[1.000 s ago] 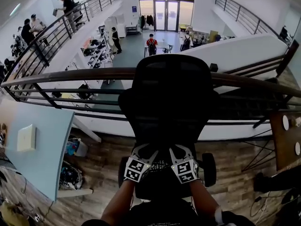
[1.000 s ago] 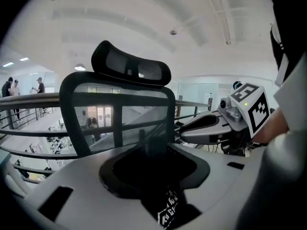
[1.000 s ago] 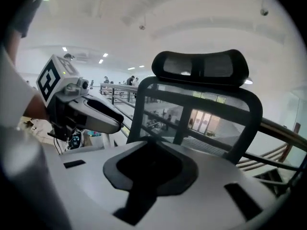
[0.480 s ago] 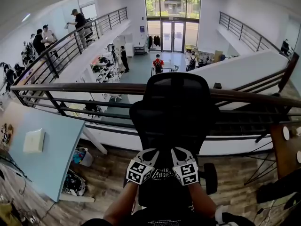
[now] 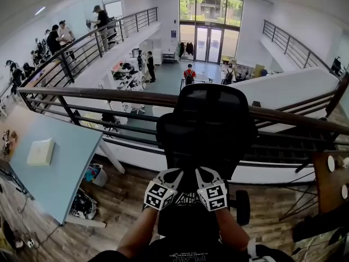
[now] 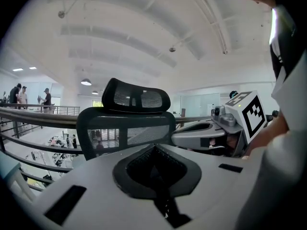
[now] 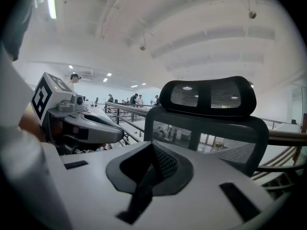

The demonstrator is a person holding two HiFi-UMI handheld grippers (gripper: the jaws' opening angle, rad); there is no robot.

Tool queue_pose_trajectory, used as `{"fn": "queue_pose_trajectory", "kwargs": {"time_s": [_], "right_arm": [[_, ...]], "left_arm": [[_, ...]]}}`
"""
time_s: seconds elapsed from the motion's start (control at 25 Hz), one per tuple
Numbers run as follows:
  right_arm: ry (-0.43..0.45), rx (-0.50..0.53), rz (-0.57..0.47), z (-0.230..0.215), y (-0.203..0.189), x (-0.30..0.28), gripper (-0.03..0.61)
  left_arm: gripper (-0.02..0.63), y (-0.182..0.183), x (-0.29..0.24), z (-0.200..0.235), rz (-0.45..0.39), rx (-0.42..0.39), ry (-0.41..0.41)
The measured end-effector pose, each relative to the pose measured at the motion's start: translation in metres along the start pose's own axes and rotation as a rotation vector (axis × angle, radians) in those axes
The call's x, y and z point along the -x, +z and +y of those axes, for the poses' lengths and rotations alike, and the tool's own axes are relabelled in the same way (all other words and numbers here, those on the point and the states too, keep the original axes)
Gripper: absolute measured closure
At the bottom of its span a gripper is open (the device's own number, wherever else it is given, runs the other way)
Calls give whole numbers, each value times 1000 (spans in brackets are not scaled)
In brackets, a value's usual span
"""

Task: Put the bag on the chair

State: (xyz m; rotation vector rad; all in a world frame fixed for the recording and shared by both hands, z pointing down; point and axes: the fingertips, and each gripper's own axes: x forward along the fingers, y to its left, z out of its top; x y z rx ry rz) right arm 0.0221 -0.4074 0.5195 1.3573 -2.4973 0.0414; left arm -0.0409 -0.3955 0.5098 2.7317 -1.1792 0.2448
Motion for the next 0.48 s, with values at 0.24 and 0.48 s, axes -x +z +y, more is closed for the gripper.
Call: {"fn": "queue_pose_trajectory", "kwargs": {"time_s": [0.24,0.48], "right_arm": [[15,1,6,10,1,-5,560],[25,-4,0,13,6,-6,560]], "left_arm": [[601,-3,9,6,0,16,4],[601,-1,8,4,-1,16,-6]]}}
